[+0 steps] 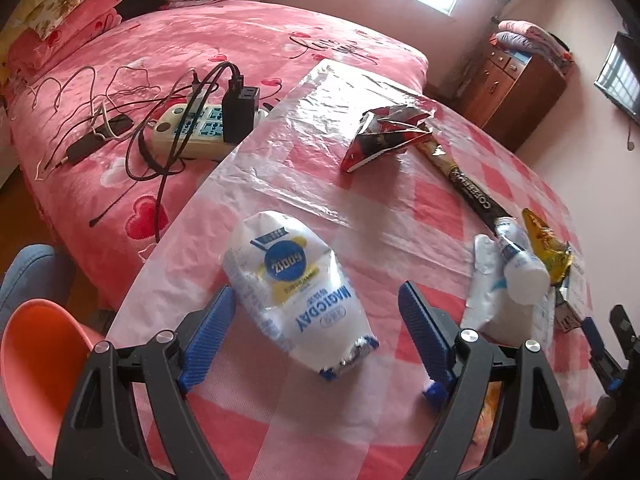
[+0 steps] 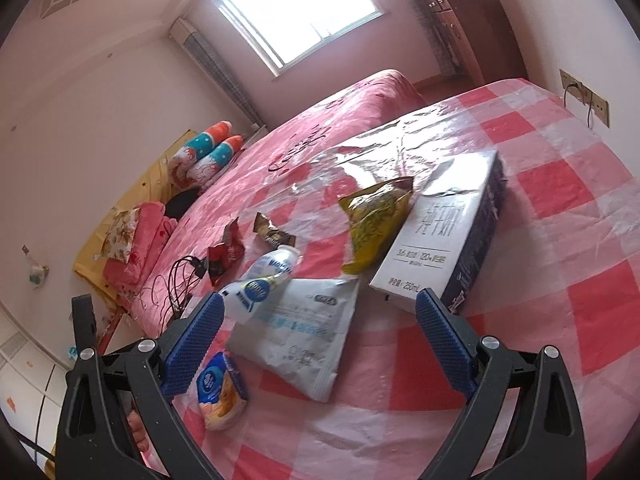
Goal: Collect trash
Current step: 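Grasp the white Magicday bread bag with the left gripper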
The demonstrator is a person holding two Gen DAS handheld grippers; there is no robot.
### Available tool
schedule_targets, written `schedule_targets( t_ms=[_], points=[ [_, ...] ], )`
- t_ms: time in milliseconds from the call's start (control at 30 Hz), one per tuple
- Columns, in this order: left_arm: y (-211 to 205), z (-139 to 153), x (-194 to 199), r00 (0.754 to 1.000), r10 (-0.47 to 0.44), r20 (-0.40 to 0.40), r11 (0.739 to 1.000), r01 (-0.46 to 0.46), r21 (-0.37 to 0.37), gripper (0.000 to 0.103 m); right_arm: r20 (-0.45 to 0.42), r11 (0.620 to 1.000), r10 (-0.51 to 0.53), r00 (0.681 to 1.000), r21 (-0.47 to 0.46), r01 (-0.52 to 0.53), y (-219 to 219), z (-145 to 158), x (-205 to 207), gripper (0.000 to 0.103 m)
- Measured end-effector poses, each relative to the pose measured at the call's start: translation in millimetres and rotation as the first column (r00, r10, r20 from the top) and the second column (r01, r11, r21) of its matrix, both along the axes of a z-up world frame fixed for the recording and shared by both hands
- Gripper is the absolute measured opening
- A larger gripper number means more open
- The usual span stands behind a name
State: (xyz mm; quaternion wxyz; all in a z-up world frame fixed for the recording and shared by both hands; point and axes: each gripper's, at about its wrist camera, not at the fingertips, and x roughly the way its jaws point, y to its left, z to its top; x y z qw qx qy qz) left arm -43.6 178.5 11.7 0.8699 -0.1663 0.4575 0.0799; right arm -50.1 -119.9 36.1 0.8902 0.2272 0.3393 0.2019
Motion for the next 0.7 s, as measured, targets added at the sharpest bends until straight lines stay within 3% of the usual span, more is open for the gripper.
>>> schedule_targets(
  t_ms=[200,367,700],
  points=[
    [-4,-5,8,1.000,0.023,-0.010,0.999,-0.023,0.044,0.081,-0.002,0.999,0.035,0.999,-0.008,-0.035,4,-1,3,0.095],
    [-9,-5,11,0.999,0.039,-0.010,0.994,-0.038,0.103,0.065,0.000,0.991,0.124,0.992,-0.042,-0.124,31,1,-3,0.095],
    [-14,-6,7,0.999,0.036,0.008,0.992,-0.036,0.120,0.064,-0.065,0.930,0.324,0.944,-0.160,-0.330,96,-12,-17,0.095]
  ],
)
